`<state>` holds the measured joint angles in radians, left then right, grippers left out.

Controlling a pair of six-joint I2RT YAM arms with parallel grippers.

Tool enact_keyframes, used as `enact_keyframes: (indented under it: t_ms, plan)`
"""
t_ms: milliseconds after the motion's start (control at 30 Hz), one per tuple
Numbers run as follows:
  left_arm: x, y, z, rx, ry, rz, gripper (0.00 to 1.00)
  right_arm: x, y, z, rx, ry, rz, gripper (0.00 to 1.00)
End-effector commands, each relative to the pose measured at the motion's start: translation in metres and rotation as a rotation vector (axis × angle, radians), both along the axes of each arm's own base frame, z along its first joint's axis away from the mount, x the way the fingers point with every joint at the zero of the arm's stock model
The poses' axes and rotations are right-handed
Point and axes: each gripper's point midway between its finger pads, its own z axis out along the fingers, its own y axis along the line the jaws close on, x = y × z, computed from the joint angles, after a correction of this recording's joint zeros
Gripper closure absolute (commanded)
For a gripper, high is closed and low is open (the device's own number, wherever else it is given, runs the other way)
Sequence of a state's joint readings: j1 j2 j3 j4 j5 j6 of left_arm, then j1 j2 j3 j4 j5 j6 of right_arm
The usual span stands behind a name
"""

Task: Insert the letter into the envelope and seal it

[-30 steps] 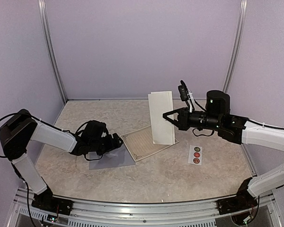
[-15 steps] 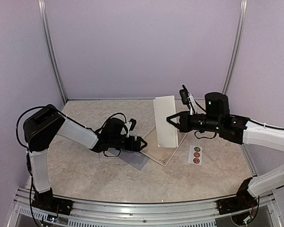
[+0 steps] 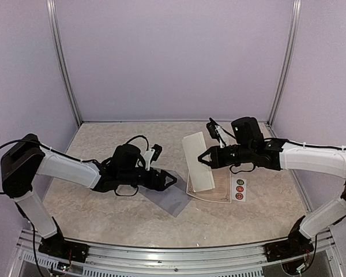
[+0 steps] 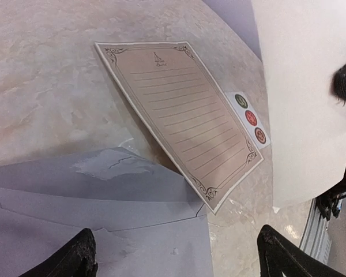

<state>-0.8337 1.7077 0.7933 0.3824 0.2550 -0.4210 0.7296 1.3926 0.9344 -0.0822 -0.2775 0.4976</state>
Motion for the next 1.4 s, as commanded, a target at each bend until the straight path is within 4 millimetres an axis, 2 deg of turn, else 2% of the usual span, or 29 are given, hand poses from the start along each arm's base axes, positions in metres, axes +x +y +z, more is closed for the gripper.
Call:
enact_keyframes:
  t_ms: [0,133,333,500,567,667,733,867,1067,1367]
  plan:
    - [0.003,0.036,-0.015,0.007,0.159,0.253,0.08,-0.001,0.029,0.011,0.014,-0.023,0.178,1.0]
    - [-0.001,0.048,-0.025,-0.033,0.283,0.352,0.07,0.014,0.045,-0.006,-0.04,-0.009,0.219,1.0]
    - [-0.007,0.061,-0.029,-0.061,0.345,0.43,0.07,0.038,0.055,-0.034,-0.088,0.032,0.257,1.0]
    - [-0.012,0.068,-0.032,-0.066,0.383,0.456,0.07,0.05,0.063,-0.053,-0.111,0.06,0.315,1.0]
    - [-0.011,0.069,-0.025,-0.094,0.363,0.453,0.07,0.053,0.065,-0.057,-0.122,0.064,0.328,1.0]
    - [-0.009,0.07,0.004,-0.177,0.289,0.43,0.07,0.047,0.069,-0.049,-0.083,0.046,0.375,1.0]
    - [-0.006,0.075,0.017,-0.23,0.285,0.434,0.07,0.05,0.068,-0.05,-0.092,0.04,0.371,1.0]
    - [-0.007,0.084,0.016,-0.285,0.356,0.446,0.08,0.057,0.064,-0.063,-0.12,0.053,0.365,1.0]
    - [-0.016,0.09,-0.004,-0.25,0.428,0.48,0.08,0.07,0.065,-0.067,-0.112,0.051,0.362,1.0]
    - [-0.026,0.088,-0.04,-0.2,0.516,0.479,0.07,0.078,0.062,-0.104,-0.19,0.133,0.343,1.0]
